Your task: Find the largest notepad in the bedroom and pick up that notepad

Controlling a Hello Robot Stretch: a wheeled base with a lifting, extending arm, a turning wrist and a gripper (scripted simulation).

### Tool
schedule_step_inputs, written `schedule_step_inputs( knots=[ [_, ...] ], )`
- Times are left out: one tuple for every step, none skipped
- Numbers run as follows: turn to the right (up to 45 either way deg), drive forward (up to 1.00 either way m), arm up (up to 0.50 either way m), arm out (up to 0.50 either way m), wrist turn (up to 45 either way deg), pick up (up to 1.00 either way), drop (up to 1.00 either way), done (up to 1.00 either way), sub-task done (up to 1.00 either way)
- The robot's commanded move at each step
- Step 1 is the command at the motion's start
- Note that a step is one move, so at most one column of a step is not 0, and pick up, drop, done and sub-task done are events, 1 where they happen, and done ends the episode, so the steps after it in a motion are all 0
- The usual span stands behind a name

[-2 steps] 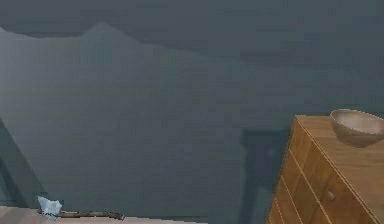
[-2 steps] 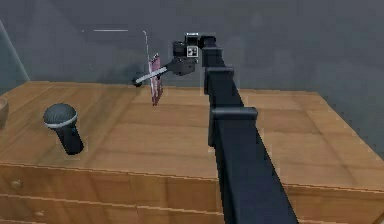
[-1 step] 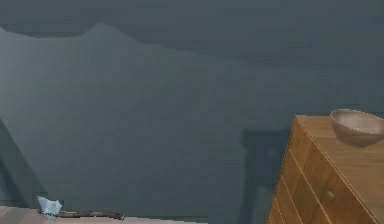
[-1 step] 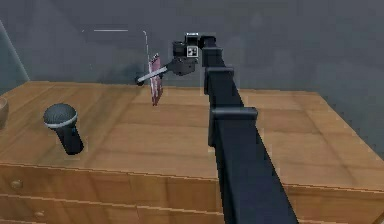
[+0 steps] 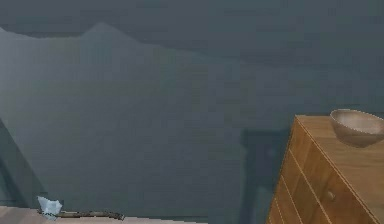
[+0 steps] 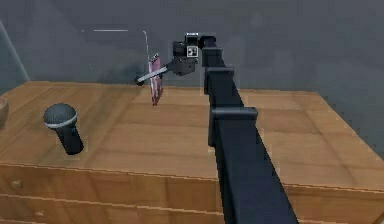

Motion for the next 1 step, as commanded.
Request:
schedule_step_inputs(
  knots=[
    [0.0, 0.00, 0.00, 0.00, 0.0, 0.00, 0.00, 1.00, 0.00]
  ],
)
